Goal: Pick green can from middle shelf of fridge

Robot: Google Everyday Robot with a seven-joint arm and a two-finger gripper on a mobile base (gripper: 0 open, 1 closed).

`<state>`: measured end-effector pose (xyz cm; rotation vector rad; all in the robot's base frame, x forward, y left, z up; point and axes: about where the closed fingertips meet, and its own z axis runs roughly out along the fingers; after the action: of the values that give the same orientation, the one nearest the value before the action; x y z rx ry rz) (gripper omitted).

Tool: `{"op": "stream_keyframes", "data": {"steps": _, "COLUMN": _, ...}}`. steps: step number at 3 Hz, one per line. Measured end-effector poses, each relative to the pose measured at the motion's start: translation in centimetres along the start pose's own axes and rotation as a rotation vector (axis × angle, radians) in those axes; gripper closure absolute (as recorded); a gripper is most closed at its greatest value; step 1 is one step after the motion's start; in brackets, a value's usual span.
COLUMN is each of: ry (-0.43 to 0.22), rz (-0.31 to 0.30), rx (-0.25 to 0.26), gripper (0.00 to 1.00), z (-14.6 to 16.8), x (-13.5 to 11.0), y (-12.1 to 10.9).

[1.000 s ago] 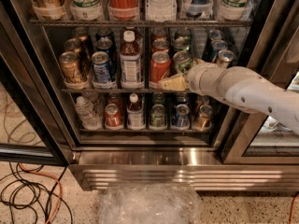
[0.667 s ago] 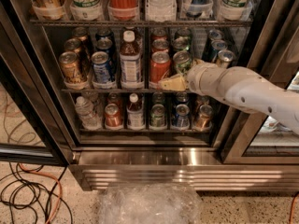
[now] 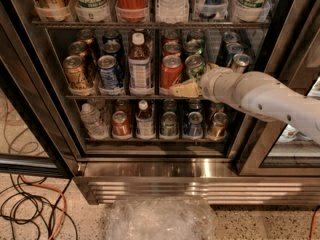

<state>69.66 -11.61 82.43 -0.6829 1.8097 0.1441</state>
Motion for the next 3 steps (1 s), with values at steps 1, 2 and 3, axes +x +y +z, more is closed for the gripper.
{"op": "stream_keyframes", "data": {"steps": 1, "ry": 0.0, "rz": 0.0, "rx": 0.0, "gripper": 1.0, "z": -0.63, "x": -0.05, "y": 0.33}}
{"op": "stream_keyframes", "data": {"steps": 2, "ry": 0.0, "rz": 0.0, "rx": 0.0, "gripper": 1.0, "z": -1.46, "x": -0.14, "y": 0.6}}
{"op": "stream_keyframes", "data": {"steps": 3, "ry": 0.0, "rz": 0.0, "rx": 0.0, "gripper": 1.0, "z": -1.54, "x": -0.22, "y": 0.61}}
